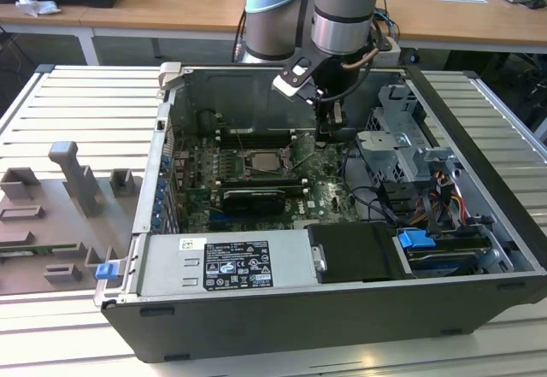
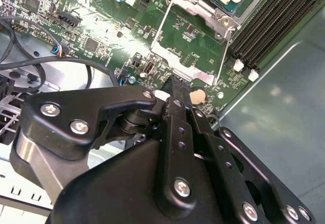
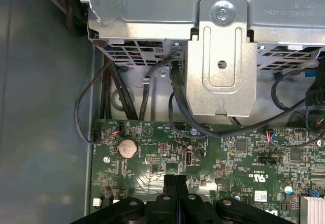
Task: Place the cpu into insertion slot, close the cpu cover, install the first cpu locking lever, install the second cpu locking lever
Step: 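Close the cpu cover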
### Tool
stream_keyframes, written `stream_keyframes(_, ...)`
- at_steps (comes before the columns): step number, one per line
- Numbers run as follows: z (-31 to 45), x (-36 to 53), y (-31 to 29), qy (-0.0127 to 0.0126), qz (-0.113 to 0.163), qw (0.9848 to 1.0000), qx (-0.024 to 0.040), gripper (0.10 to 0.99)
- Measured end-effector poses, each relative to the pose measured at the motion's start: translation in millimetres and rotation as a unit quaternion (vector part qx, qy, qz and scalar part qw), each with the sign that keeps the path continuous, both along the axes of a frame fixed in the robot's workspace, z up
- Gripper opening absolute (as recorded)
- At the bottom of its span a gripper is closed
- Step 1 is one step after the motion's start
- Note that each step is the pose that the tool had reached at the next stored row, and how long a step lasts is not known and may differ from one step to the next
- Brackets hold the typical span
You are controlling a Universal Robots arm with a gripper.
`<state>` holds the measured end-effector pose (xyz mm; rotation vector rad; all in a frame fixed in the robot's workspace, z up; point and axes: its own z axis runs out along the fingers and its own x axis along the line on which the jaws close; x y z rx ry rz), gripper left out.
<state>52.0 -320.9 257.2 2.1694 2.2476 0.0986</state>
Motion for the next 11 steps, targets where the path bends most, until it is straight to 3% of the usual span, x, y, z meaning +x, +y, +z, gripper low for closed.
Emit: stream_keyframes(11,-3.4,0.7,0.0,0.0000,0.000,1.0000,-0.0002,0.106)
